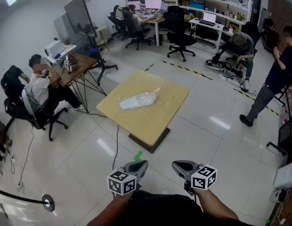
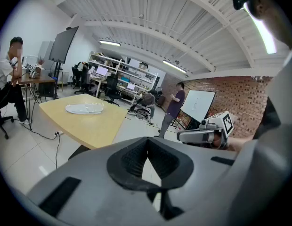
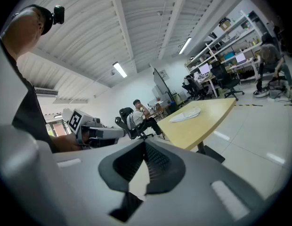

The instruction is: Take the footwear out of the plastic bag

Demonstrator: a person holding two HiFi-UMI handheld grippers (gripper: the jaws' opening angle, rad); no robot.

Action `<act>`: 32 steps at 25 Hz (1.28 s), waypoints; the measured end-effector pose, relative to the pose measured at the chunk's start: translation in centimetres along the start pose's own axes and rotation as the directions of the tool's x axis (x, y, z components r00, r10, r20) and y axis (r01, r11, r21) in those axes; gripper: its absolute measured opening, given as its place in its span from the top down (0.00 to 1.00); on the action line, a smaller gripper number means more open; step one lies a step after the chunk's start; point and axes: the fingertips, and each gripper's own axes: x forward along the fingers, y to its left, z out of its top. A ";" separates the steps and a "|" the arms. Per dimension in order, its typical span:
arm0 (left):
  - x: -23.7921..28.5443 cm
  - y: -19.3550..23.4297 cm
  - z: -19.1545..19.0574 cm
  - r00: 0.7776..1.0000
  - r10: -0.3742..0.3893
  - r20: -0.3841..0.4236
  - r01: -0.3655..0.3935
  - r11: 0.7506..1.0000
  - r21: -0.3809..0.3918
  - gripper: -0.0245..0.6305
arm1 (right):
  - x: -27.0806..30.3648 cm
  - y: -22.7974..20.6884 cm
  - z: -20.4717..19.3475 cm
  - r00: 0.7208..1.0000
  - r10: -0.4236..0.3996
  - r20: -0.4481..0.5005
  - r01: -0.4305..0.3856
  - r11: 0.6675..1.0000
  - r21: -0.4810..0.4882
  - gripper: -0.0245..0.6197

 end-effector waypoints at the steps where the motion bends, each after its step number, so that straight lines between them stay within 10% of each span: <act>1: 0.3 0.3 0.5 1.000 0.011 0.008 -0.011 1.000 0.009 0.95 | 0.2 -0.4 0.4 1.000 0.009 0.006 -0.009 1.000 -0.008 0.96; 19: 3.1 2.2 2.8 0.997 0.062 -0.053 -0.058 0.996 0.069 0.95 | 1.1 -5.5 1.1 1.000 0.010 -0.002 -0.010 0.999 0.048 0.96; 32: 7.6 11.4 7.8 0.996 0.075 -0.048 -0.071 0.993 0.095 0.95 | 6.8 -10.8 4.7 0.998 -0.053 -0.039 0.055 0.996 0.066 0.96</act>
